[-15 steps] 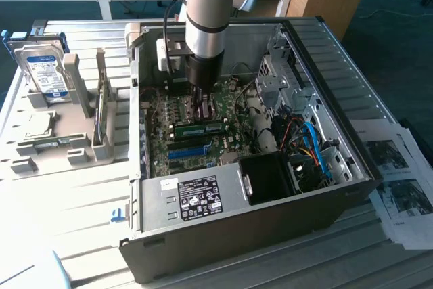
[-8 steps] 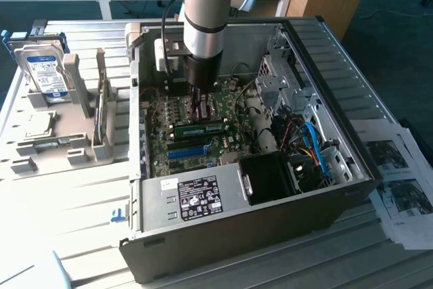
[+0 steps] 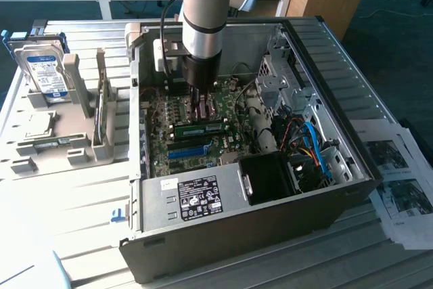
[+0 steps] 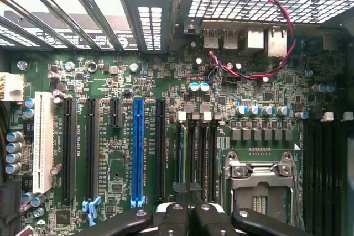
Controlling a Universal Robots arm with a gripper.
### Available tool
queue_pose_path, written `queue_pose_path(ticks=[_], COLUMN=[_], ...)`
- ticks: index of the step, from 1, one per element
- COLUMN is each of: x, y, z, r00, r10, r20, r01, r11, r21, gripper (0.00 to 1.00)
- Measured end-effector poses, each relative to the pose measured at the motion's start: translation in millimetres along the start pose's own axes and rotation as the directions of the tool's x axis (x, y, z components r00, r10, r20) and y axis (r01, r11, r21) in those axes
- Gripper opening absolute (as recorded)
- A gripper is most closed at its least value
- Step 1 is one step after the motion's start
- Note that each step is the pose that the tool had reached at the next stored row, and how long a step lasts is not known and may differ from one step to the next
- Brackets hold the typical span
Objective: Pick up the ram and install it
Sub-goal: 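Press down the ram until it locks into place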
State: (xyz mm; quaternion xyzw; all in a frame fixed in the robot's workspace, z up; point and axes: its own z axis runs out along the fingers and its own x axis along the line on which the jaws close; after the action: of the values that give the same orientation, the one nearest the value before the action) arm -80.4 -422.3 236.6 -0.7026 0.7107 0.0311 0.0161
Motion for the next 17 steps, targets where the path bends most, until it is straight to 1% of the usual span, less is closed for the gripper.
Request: queue_pose_path(ticks=[17], x=[0.4], y=[-0.1], z=[5.8], r00=[1.0000], r10=[0.000], r20=[-0.0003], r01=[0.000], r11=[1.0000], r21=[-0.0001], gripper=[0.10])
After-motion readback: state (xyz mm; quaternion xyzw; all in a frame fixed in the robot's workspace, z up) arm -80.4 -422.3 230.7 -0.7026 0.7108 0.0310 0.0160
